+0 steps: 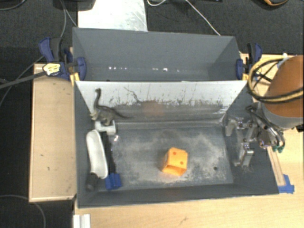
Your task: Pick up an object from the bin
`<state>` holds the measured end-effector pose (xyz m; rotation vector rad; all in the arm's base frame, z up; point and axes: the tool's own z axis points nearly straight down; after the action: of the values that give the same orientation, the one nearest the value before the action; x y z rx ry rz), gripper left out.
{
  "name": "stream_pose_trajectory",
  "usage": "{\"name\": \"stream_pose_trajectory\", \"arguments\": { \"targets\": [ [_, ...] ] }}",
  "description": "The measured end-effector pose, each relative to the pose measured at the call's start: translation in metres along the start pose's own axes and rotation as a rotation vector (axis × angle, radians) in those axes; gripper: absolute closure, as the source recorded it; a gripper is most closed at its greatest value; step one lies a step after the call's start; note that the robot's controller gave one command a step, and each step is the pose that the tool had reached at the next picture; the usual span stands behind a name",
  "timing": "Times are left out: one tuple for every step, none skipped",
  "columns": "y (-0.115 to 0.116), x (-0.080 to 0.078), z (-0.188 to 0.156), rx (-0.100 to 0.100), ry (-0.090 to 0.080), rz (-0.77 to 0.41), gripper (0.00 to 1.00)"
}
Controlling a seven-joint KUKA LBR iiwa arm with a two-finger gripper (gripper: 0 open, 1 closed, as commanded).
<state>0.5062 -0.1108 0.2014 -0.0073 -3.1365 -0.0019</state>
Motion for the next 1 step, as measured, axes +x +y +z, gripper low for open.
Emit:
{"name": "stream_pose_trajectory", "arguments": {
  "targets": [
    [0.0006, -0.0015, -0.0046, 0.002, -0.008, -0.005, 0.0]
  ]
}}
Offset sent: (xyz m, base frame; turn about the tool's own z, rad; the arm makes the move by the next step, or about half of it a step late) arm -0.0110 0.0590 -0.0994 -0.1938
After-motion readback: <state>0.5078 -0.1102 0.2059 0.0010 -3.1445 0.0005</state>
